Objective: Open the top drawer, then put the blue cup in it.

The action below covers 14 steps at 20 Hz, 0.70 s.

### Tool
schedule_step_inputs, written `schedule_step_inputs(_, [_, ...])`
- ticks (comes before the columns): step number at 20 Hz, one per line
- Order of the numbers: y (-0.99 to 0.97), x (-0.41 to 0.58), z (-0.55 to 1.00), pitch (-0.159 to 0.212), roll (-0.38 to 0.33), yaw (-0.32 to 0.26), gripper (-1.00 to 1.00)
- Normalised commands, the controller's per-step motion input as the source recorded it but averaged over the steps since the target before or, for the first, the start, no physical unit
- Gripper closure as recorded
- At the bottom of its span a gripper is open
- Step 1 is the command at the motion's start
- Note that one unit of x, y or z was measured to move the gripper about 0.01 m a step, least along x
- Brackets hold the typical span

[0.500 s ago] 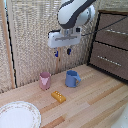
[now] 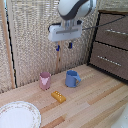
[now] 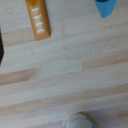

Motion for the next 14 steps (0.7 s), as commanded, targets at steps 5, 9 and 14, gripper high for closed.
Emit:
schedule_step_inputs(5, [-0.32, -0.149, 0.24, -0.006, -0.252, 0.135, -1.00])
schedule_step_inputs(9, [-0.27, -0.139, 0.02, -0.010, -0.314, 0.148, -1.00])
schedule_step_inputs(14, [-0.26, -0.086, 0.00, -0.032, -0.337, 0.141, -1.00])
